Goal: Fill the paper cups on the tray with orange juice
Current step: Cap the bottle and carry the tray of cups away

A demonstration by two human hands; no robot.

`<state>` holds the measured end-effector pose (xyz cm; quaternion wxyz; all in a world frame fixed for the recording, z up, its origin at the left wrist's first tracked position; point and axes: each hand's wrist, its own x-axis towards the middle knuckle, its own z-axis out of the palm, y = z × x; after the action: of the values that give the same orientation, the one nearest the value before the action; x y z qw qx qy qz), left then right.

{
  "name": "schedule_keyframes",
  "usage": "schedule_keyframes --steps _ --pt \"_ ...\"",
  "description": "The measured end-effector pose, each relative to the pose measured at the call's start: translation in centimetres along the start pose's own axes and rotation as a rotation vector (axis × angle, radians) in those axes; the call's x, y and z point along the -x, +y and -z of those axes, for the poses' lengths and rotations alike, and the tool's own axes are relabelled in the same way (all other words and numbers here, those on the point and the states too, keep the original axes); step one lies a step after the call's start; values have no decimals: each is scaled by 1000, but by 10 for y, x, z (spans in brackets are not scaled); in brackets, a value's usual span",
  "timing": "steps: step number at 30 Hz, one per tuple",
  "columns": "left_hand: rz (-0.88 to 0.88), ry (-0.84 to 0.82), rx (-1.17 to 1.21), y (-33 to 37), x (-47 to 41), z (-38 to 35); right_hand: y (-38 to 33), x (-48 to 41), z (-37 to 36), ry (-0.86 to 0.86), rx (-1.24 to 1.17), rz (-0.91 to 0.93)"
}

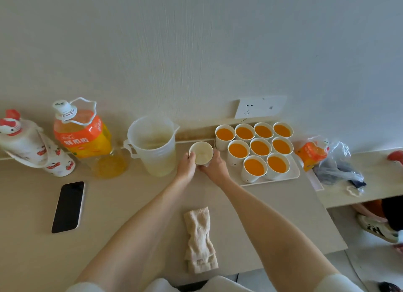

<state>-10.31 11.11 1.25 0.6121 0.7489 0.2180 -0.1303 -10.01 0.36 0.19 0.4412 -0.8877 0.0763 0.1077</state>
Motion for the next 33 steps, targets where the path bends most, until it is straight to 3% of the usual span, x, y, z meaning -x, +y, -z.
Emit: schedule_keyframes --steps 11,19,28,33 --pt "28 202 73 -1 -33 -23 16 -37 -3 -134 -85 -27" --pt "53 195 88 1 -43 -28 15 -42 -7 -195 -129 -109" --pt "92 213 44 -10 -30 -20 18 -30 -8 -207 -14 -140" --pt "140 145 76 -20 -10 -8 21 -6 -2 -180 109 -119"
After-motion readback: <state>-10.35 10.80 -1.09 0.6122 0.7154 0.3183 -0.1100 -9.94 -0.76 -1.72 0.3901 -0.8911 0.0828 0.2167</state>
